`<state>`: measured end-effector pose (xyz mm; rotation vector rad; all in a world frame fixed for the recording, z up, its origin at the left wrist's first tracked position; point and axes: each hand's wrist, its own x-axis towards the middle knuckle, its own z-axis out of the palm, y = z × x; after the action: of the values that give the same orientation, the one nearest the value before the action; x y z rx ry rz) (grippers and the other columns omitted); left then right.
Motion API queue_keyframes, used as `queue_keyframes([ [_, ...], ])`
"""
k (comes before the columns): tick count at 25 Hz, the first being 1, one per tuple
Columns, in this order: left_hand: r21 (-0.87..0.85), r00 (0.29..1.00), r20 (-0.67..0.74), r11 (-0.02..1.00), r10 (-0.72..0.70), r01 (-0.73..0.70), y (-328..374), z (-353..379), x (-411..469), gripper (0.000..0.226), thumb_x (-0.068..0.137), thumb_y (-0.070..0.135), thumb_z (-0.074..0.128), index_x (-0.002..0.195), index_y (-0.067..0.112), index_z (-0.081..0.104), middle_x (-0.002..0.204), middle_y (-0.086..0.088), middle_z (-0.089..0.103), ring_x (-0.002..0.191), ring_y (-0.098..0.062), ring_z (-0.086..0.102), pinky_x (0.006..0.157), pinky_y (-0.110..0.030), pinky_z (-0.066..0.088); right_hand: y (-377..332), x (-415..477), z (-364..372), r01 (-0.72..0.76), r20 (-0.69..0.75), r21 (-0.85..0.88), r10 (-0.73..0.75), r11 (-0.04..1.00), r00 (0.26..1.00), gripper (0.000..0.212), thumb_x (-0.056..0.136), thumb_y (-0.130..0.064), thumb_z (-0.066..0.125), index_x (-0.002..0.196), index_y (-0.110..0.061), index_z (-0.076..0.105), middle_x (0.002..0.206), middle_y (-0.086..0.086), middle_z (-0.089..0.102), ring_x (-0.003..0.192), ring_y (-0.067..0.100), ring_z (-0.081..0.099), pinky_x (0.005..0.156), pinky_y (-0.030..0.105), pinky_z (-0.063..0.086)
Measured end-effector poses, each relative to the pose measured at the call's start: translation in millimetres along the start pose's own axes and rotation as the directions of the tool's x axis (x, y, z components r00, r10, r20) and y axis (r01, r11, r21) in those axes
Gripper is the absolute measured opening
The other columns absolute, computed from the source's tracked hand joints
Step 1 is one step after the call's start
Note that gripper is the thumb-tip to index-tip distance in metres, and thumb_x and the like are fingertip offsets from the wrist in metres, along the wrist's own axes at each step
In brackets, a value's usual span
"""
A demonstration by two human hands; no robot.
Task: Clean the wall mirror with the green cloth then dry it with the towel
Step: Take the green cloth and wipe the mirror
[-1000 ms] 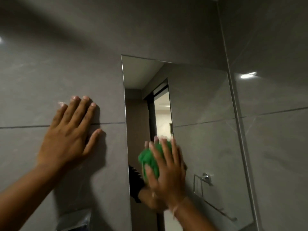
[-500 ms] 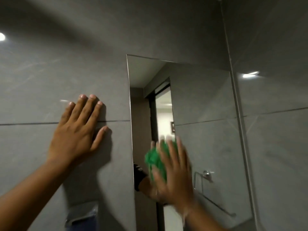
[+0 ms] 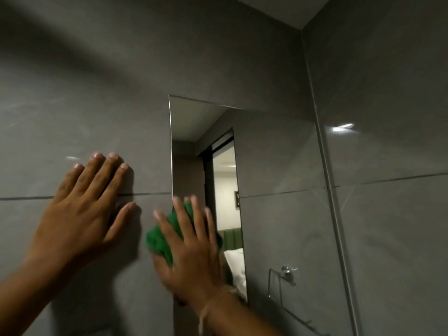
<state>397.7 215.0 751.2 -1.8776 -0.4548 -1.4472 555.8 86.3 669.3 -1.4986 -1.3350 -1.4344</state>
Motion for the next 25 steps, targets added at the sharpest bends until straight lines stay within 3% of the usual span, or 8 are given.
queue_keyframes([
  [2, -0.023, 0.999, -0.047, 1.0, 0.007, -0.008, -1.7, 5.6, 0.5, 0.077, 0.091, 0.055, 0.033, 0.154, 0.011, 0.029, 0.164, -0.014, 0.024, 0.155, -0.03, 0.014, 0.125, -0.052, 0.015, 24.4, 76.9, -14.9, 0.095, -0.007, 0.0, -0.095, 0.995, 0.995, 0.069, 0.089, -0.05, 0.054, 0.151, -0.037, 0.025, 0.165, 0.0, 0.014, 0.153, 0.026, -0.001, 0.123, 0.051, 0.005],
  [5, -0.047, 0.996, -0.078, 0.998, 0.039, -0.042, -8.8, 19.7, 1.8, 0.079, 0.089, 0.055, 0.037, 0.155, 0.012, 0.028, 0.165, -0.014, 0.022, 0.156, -0.031, 0.011, 0.124, -0.057, 0.016, 96.8, 154.9, -37.1, 0.118, -0.108, -0.029, -0.121, 0.993, 0.987, 0.064, 0.09, -0.049, 0.054, 0.149, -0.034, 0.033, 0.162, 0.002, 0.026, 0.152, 0.027, 0.012, 0.123, 0.048, 0.013],
  [9, -0.064, 0.997, -0.054, 0.997, 0.049, -0.052, -21.7, 40.7, 2.5, 0.086, 0.086, 0.058, 0.039, 0.155, 0.009, 0.025, 0.168, -0.011, 0.011, 0.156, -0.034, 0.006, 0.123, -0.061, 0.014, 240.4, 192.5, -72.6, -0.225, -0.231, -0.089, 0.2, 0.97, 0.952, 0.063, 0.089, -0.057, 0.038, 0.148, -0.035, 0.037, 0.161, 0.007, 0.029, 0.148, 0.033, 0.023, 0.119, 0.049, 0.024],
  [13, -0.087, 0.998, -0.053, 0.995, 0.034, -0.039, -20.7, 40.7, 2.1, 0.087, 0.085, 0.057, 0.041, 0.156, 0.011, 0.024, 0.168, -0.009, 0.01, 0.156, -0.032, 0.004, 0.123, -0.06, 0.013, 333.4, 130.8, -98.7, -0.47, -0.182, -0.041, 0.456, 0.882, 0.871, 0.068, 0.087, -0.062, 0.031, 0.149, -0.036, 0.032, 0.162, 0.006, 0.024, 0.148, 0.03, 0.024, 0.119, 0.051, 0.024],
  [17, -0.095, 0.999, -0.039, 0.995, 0.03, -0.033, -20.4, 39.8, 0.4, 0.086, 0.086, 0.06, 0.038, 0.156, 0.014, 0.023, 0.169, -0.011, 0.009, 0.156, -0.031, 0.002, 0.124, -0.06, 0.012, 323.0, -32.5, -77.4, -0.588, -0.153, -0.039, 0.576, 0.808, 0.803, 0.061, 0.091, -0.062, 0.033, 0.149, -0.044, 0.022, 0.163, -0.004, 0.02, 0.149, 0.024, 0.021, 0.119, 0.052, 0.026],
  [20, -0.103, 0.999, -0.021, 0.994, 0.046, -0.048, -17.9, 38.8, -0.2, 0.084, 0.089, 0.059, 0.034, 0.158, 0.016, 0.013, 0.169, -0.011, 0.005, 0.156, -0.033, 0.0, 0.123, -0.06, 0.012, 267.7, -173.0, -58.2, -0.662, -0.103, -0.047, 0.656, 0.748, 0.748, 0.065, 0.09, -0.059, 0.035, 0.149, -0.033, 0.032, 0.159, 0.006, 0.03, 0.145, 0.031, 0.029, 0.116, 0.053, 0.031],
  [22, -0.118, 0.998, 0.014, 0.992, 0.053, -0.051, -19.3, 37.2, 3.0, 0.085, 0.088, 0.058, 0.038, 0.158, 0.018, 0.011, 0.169, -0.009, 0.002, 0.156, -0.033, -0.003, 0.124, -0.06, 0.01, 219.7, -246.3, -40.3, -0.692, -0.076, -0.025, 0.689, 0.721, 0.721, 0.066, 0.089, -0.056, 0.039, 0.149, -0.028, 0.035, 0.155, 0.016, 0.036, 0.141, 0.04, 0.034, 0.118, 0.045, 0.026],
  [25, -0.112, 0.998, 0.057, 0.993, 0.038, -0.032, -17.7, 26.4, 3.8, 0.086, 0.088, 0.06, 0.039, 0.159, 0.021, 0.007, 0.17, -0.007, -0.002, 0.156, -0.031, -0.005, 0.125, -0.058, 0.008, 147.0, -288.8, -14.5, -0.695, -0.094, 0.035, 0.695, 0.718, 0.713, 0.063, 0.092, -0.064, 0.034, 0.15, -0.037, 0.031, 0.154, 0.017, 0.037, 0.139, 0.044, 0.034, 0.119, 0.029, 0.016],
])
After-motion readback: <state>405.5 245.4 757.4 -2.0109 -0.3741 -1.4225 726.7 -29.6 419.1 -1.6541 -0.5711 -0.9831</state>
